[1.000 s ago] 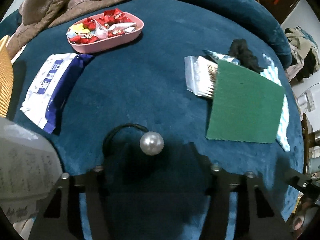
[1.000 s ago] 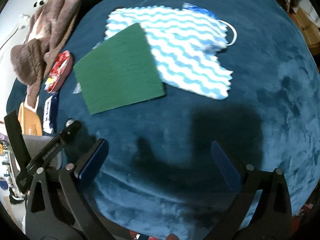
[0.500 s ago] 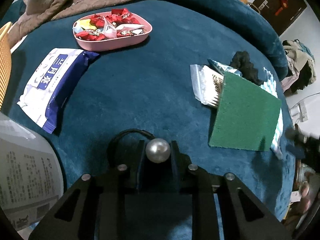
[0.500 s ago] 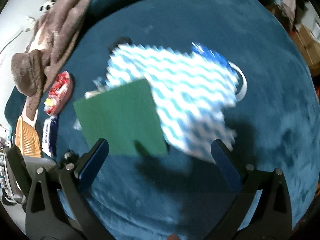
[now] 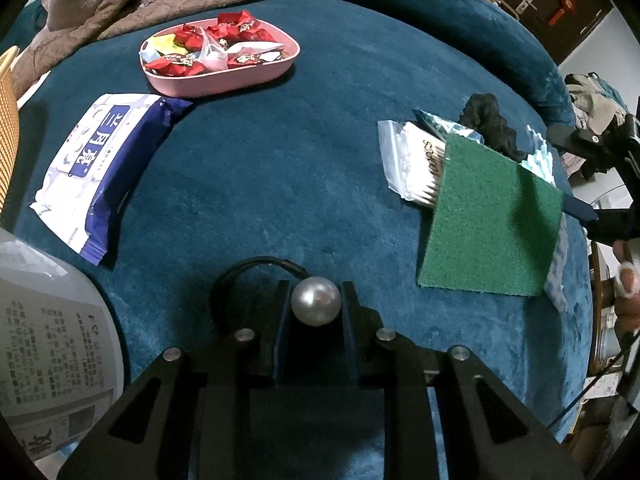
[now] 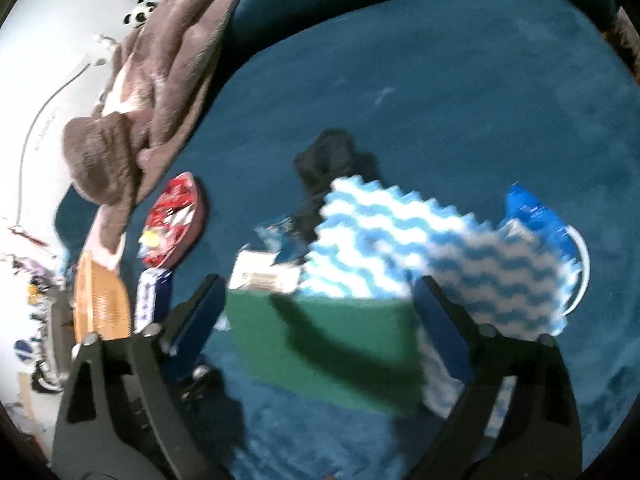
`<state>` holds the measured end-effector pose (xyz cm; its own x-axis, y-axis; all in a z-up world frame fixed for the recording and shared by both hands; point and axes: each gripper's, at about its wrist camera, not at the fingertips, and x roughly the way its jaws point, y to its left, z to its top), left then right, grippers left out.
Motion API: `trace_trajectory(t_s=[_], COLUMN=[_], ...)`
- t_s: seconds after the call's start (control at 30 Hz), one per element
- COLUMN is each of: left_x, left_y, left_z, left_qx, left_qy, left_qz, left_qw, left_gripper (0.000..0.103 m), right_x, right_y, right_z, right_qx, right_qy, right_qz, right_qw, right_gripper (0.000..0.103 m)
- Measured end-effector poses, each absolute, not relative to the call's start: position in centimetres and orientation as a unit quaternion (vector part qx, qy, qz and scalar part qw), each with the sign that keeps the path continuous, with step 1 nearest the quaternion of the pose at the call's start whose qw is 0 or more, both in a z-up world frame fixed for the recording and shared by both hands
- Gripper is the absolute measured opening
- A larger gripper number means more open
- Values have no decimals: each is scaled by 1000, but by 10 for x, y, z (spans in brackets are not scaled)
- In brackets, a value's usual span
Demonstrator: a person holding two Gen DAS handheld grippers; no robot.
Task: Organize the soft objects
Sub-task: 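Grasp the pearl hair tie with the left gripper while the right gripper reaches the green pad, then grasp the green scouring pad with the right gripper and lift it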
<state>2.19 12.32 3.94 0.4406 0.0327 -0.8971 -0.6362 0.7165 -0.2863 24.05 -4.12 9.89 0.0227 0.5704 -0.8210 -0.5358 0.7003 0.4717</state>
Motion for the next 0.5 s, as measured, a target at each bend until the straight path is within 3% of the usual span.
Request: trace_trajectory(t_s=[0.5], left_x=[21], left_y=[120], left_z=[41], left_qx=[-306], left_qy=[488], left_qz=[214], left_qw=[789], left_gripper=[23], right_x=[170], right_y=[-82], right_z=[107], right_qx=[44], right_qy=[637], right_qz=[463], right_qw=[615], right_gripper=[92])
